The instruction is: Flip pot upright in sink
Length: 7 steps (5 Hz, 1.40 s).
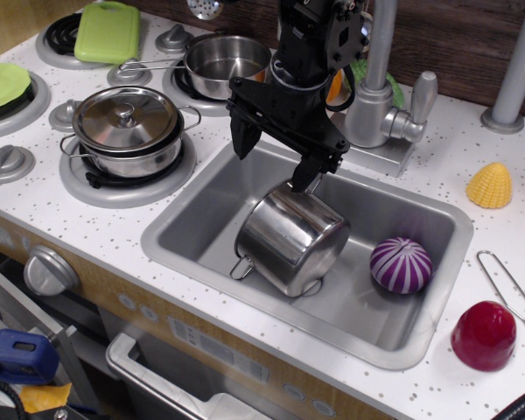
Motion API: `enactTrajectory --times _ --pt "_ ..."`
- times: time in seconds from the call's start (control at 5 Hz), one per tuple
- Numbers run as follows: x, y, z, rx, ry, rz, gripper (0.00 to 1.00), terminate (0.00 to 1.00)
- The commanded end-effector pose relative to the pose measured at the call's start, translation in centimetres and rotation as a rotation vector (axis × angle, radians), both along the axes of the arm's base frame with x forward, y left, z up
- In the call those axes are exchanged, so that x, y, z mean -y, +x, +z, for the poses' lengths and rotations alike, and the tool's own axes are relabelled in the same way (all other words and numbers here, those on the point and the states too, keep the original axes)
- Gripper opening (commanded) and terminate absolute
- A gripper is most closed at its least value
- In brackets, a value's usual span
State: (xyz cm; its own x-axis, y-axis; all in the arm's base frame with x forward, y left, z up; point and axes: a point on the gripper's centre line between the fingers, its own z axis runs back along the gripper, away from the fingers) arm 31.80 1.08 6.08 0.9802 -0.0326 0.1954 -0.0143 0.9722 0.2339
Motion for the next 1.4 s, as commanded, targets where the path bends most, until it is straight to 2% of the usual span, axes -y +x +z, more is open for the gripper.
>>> enactTrajectory --times 0.0,0.2,0.6,1.2 --pt "0.0 0.0 0.0 0.000 0.000 0.000 1.00 0.00" --pt "-0.6 0.5 0.6 -0.018 -0.041 0.017 1.00 0.00" --pt "-1.5 0.8 0.2 0.012 -0.194 -0.023 1.00 0.00" --pt "-2.2 1.0 -1.0 -0.011 -0.443 0.035 1.00 0.00"
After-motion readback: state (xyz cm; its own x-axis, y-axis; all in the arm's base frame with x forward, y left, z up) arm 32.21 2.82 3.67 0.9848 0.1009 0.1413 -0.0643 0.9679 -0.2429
